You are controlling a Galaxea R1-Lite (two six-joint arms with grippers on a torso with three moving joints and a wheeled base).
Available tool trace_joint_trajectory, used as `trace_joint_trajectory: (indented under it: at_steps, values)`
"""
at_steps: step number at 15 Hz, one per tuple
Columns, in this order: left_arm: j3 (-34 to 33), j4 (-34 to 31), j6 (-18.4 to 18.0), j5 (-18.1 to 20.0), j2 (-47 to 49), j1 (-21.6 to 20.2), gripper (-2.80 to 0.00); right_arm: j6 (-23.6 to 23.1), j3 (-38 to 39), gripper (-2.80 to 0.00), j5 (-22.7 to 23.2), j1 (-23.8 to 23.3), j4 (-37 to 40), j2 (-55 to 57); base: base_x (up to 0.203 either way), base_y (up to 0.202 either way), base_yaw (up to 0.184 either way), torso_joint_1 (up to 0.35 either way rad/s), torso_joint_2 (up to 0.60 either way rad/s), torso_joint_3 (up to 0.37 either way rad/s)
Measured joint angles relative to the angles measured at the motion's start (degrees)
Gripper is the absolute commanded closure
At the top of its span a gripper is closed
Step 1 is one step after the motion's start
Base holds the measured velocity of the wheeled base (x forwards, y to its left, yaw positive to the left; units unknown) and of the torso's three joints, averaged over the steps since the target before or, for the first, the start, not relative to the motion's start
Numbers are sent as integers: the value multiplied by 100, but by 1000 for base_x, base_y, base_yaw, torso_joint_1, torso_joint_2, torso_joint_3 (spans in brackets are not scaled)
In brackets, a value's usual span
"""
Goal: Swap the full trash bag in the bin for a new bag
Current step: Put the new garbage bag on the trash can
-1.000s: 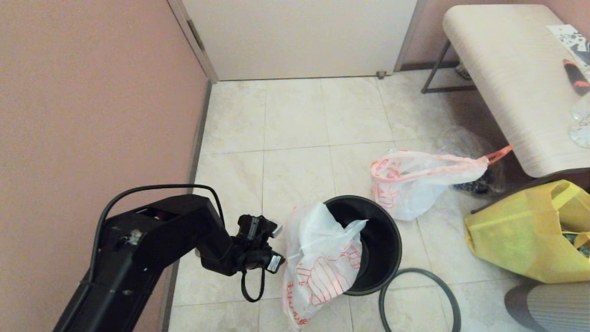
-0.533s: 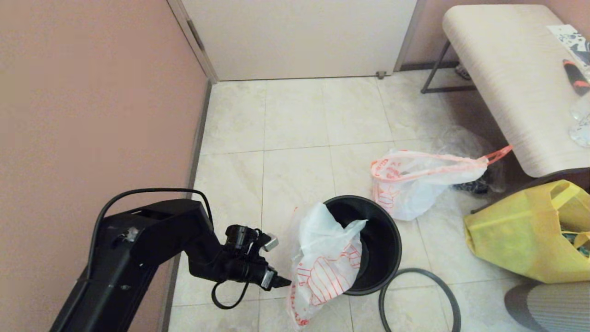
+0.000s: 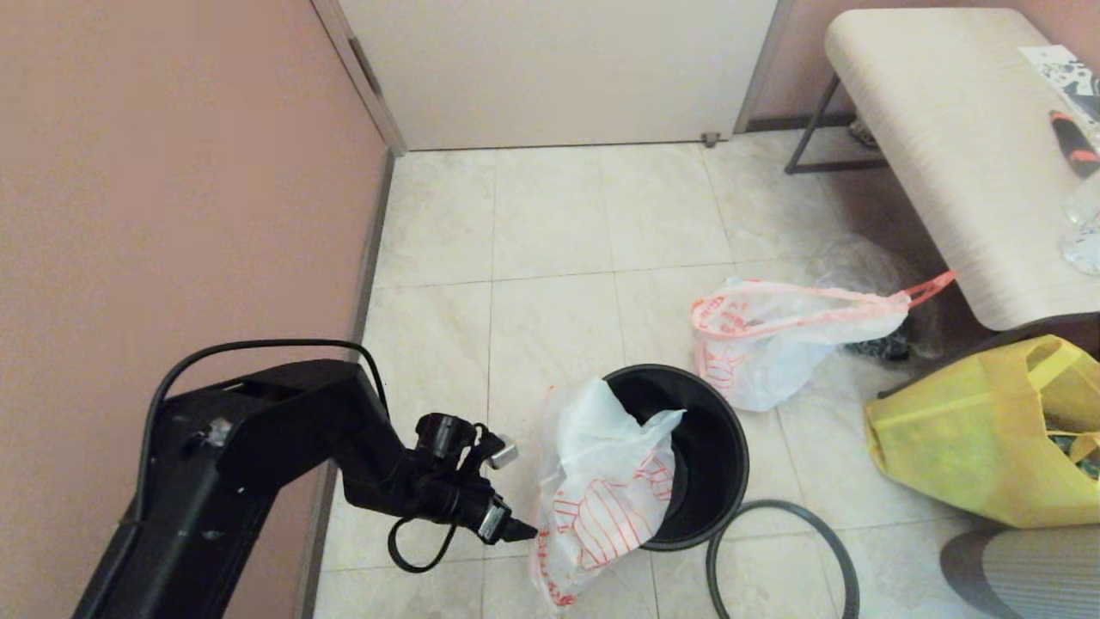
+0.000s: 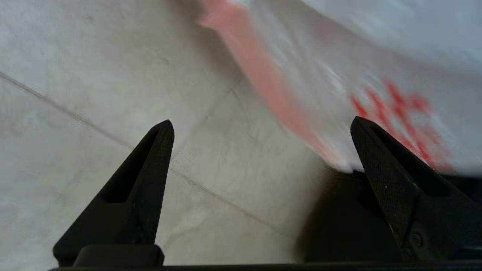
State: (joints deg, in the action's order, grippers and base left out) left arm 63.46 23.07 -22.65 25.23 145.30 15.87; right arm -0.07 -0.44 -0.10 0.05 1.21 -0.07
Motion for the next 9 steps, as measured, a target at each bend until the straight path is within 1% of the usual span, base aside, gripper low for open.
trace_joint_trajectory:
  at_steps: [5, 6, 7, 8, 9]
  values:
    - [-790, 92, -553, 12, -888, 104, -280, 0, 0, 0, 0, -5, -5, 2, 0, 0, 0, 0, 0, 0]
    - [-967, 77, -660, -15, -1088, 182, -280, 0, 0, 0, 0, -5, -4, 2, 0, 0, 0, 0, 0, 0]
    - [-1095, 46, -726, -80, -1252, 292, -280, 0, 2, 0, 0, 0, -2, 2, 0, 0, 0, 0, 0, 0]
    - [-1177, 13, -740, -239, -1372, 446, -280, 0, 2, 0, 0, 0, -2, 2, 0, 0, 0, 0, 0, 0]
    - [-1229, -4, -723, -480, -1437, 651, -280, 0, 2, 0, 0, -2, -2, 2, 0, 0, 0, 0, 0, 0]
